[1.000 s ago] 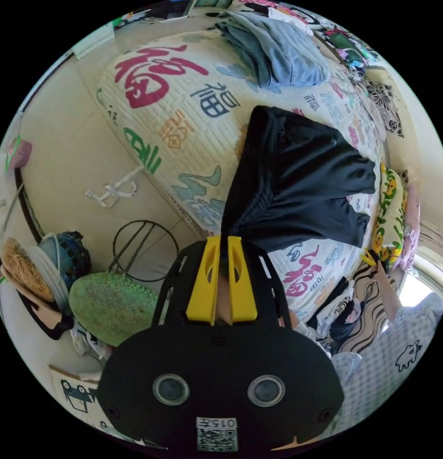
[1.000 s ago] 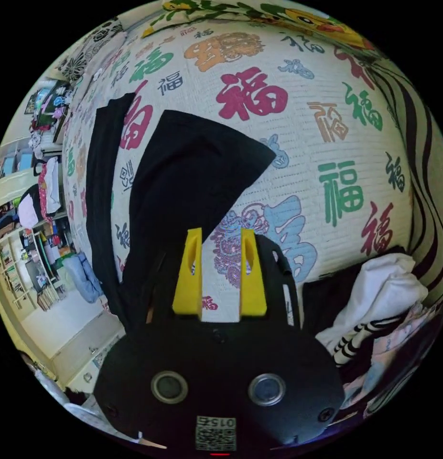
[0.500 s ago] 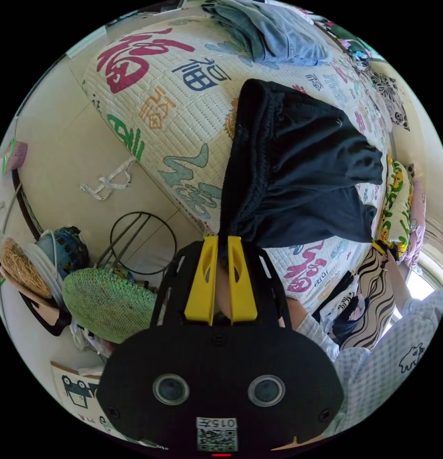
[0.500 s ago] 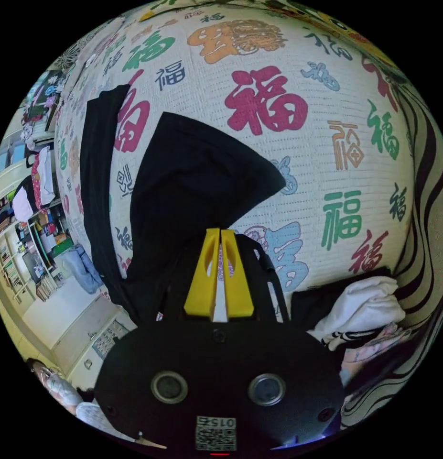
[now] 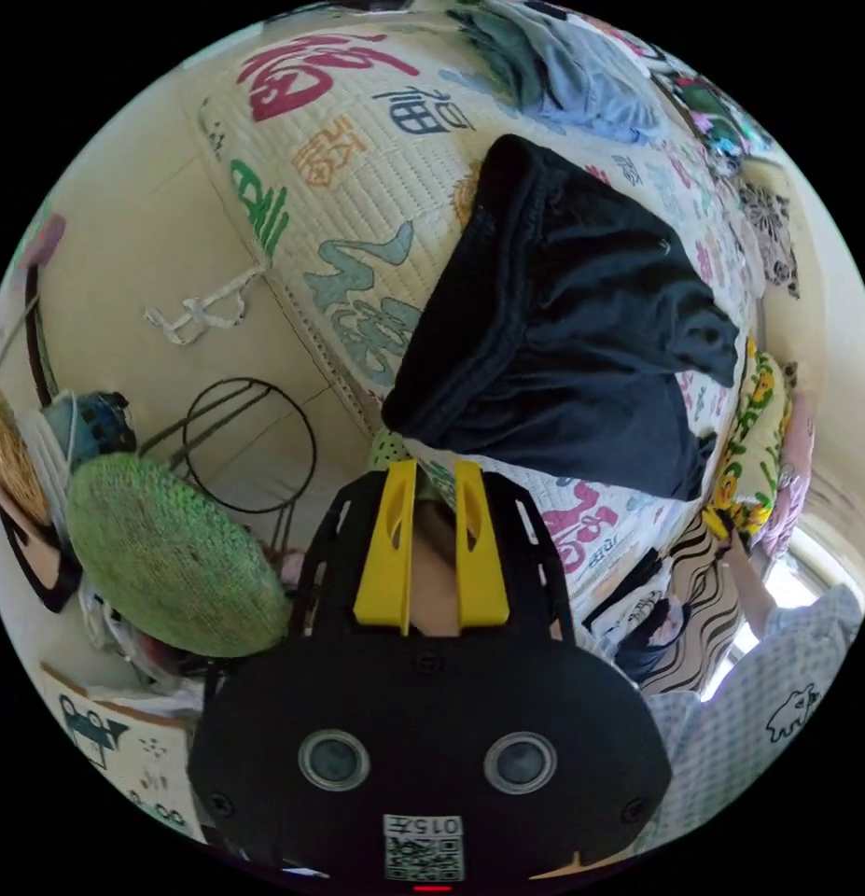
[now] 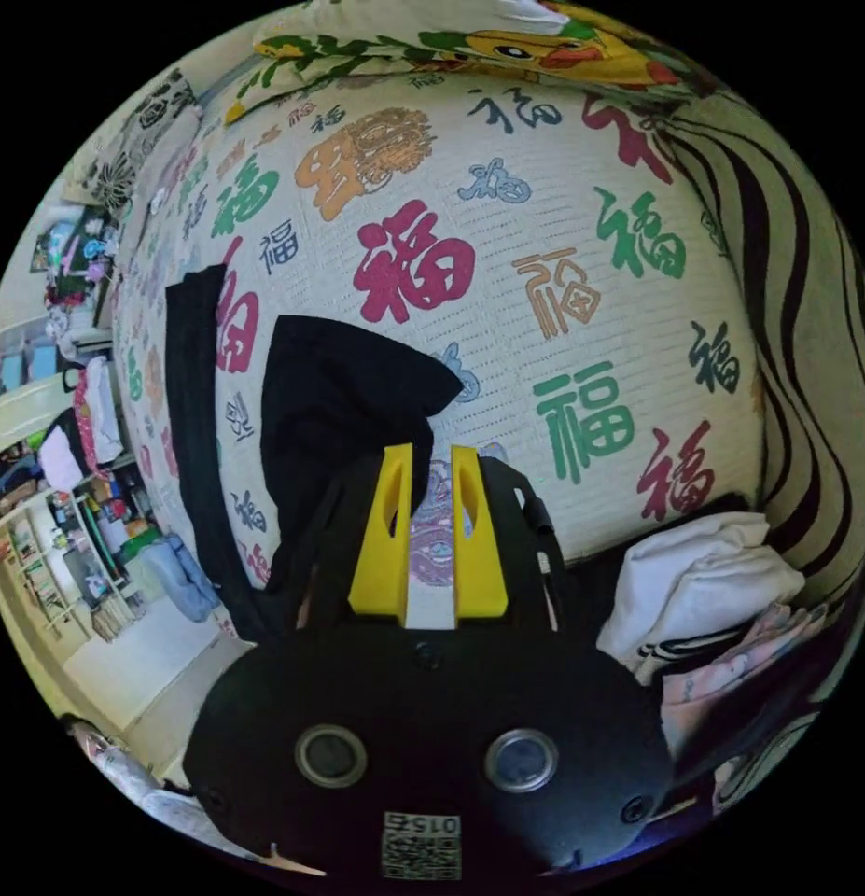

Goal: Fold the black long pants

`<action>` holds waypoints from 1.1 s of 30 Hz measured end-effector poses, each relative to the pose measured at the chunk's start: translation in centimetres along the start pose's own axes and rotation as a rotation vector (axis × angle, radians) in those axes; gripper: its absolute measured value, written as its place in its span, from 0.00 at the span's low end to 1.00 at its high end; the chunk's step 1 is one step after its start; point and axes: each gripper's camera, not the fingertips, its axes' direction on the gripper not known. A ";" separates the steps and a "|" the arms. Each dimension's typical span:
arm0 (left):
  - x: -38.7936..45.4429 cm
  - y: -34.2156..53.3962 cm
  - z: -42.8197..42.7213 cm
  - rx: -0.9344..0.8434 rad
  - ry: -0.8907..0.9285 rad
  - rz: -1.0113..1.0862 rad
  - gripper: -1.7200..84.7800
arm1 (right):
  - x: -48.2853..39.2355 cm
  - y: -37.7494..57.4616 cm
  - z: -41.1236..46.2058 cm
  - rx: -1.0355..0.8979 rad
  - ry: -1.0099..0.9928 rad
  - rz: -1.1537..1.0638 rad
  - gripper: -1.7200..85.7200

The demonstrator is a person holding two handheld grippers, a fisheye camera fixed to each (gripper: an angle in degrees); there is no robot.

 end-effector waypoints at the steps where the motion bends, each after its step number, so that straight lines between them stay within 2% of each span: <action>1: -0.8 0.3 0.4 0.013 0.029 -0.040 0.10 | 0.2 0.1 0.0 0.003 -0.039 0.010 0.11; 3: -2.3 0.8 1.3 0.027 0.105 -0.118 0.11 | 0.9 0.4 0.8 0.005 -0.113 0.055 0.14; 6: -5.1 1.6 3.6 0.094 0.361 -0.298 0.13 | 1.2 0.4 2.8 -0.019 -0.203 0.117 0.17; 8: -6.5 2.2 5.5 0.159 0.506 -0.410 0.15 | 1.0 0.5 4.2 -0.057 -0.244 0.127 0.17; 11: -6.8 2.1 7.5 0.162 0.588 -0.450 0.15 | 0.3 0.8 5.6 -0.080 -0.264 0.139 0.13; 14: -6.7 1.6 8.3 0.165 0.613 -0.458 0.15 | -0.1 1.0 5.5 -0.091 -0.199 0.126 0.06; 17: -7.0 1.4 7.8 0.157 0.571 -0.446 0.11 | -0.8 1.1 5.0 -0.106 -0.271 0.068 0.02; 21: -7.2 2.0 5.7 0.190 0.556 -0.398 0.07 | -1.8 1.7 3.4 -0.101 -0.212 0.010 0.01; 27: -6.5 3.5 1.5 0.160 0.564 -0.311 0.04 | -3.3 2.2 0.2 -0.099 -0.273 -0.015 0.01; 33: -5.8 4.0 -3.2 0.175 0.696 -0.277 0.02 | -9.8 0.9 -4.0 -0.078 -0.291 -0.117 0.01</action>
